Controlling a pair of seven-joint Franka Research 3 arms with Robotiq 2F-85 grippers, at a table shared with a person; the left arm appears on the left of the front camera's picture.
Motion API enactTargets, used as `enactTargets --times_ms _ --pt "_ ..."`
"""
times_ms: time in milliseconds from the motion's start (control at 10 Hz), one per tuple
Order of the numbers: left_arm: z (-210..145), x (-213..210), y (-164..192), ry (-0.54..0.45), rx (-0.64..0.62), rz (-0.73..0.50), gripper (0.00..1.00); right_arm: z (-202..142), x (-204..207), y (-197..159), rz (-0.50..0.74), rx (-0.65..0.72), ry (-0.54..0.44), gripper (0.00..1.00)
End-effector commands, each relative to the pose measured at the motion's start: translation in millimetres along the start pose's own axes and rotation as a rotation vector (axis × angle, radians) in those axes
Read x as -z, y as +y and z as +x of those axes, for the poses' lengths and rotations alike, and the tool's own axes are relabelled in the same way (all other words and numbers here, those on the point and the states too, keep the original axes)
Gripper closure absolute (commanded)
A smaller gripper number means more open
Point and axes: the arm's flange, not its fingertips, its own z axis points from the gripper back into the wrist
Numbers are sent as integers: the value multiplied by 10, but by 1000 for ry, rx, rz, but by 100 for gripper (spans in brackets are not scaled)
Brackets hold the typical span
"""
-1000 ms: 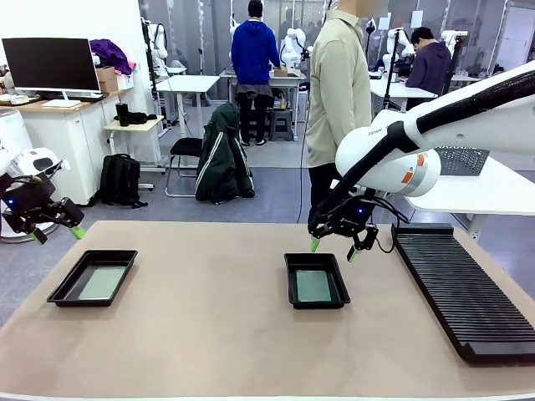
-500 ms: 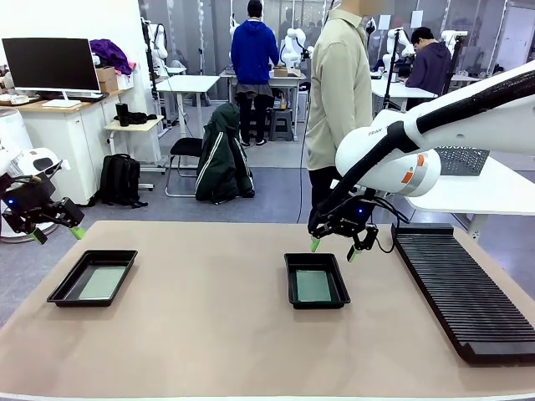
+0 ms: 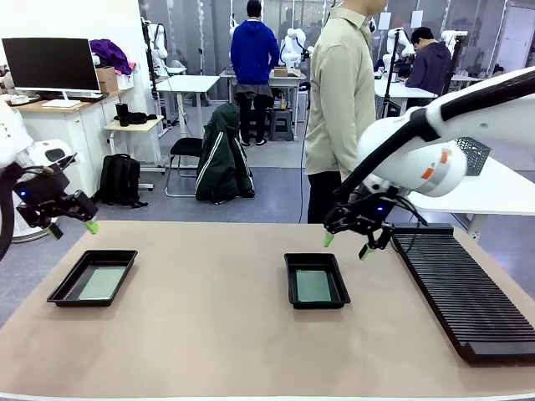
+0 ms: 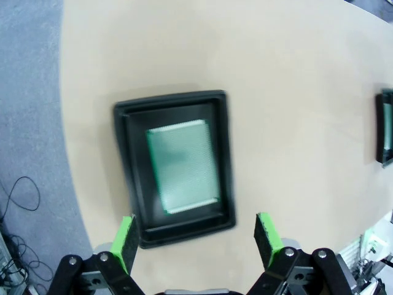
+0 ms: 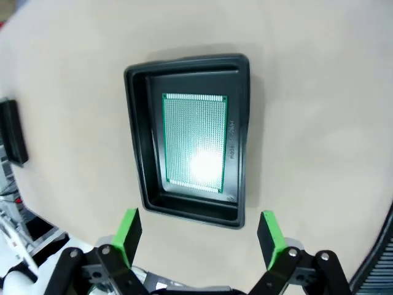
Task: Inspect and transfer BCBs to ESD trays.
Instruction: Pick up the ESD tray and place it on the left side of the table.
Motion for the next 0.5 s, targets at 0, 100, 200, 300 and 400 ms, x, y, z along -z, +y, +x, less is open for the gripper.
enactTargets --times_ms 0,100,200,300,400 --pt "-124 -83 -357 7 -9 -67 0 -193 -187 -341 75 -25 1 0" --pt "-143 -85 -559 4 -19 -74 0 -222 -260 -475 105 -43 1 0" --pt "-154 -87 -782 9 -23 -63 0 -235 -308 -615 118 -46 -1 0" --pt "-156 -80 -1071 11 -23 -32 0 -234 -351 -763 159 -68 -6 0" --pt "-149 -73 -1329 12 -23 -10 0 -239 -381 -895 179 -75 -13 0"
